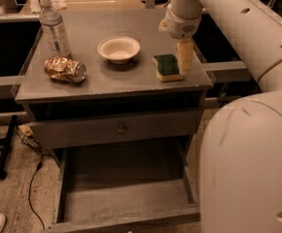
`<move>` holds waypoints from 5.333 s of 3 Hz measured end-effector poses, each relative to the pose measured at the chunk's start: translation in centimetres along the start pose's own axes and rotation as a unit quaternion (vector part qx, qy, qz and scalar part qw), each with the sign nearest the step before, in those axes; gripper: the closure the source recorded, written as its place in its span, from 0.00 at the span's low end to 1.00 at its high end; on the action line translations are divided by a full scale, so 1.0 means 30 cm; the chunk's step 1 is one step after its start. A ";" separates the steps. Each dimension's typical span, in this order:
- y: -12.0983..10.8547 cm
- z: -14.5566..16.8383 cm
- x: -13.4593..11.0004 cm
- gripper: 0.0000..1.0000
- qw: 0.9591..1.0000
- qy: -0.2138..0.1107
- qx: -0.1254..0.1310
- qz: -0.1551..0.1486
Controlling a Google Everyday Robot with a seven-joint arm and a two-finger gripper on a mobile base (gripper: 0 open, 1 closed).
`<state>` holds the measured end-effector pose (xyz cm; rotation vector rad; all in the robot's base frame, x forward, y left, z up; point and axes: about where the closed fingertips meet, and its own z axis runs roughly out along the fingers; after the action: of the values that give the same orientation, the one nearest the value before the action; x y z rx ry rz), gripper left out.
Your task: Place sponge into middle drawer
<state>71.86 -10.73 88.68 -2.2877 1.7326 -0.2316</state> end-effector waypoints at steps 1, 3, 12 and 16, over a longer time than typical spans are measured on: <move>0.011 0.032 0.012 0.00 0.999 0.005 -0.025 -0.023; -0.007 0.058 0.022 0.00 1.000 0.001 -0.022 -0.015; -0.059 0.183 -0.005 0.97 0.998 -0.053 -0.031 0.025; 0.198 -0.161 -0.110 1.00 0.993 -0.069 0.072 0.067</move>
Offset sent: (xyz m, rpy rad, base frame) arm 0.0008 -0.0033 -0.0104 -0.0365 0.0400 0.0425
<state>64.13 -9.62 91.60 -2.0276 1.7322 -0.1610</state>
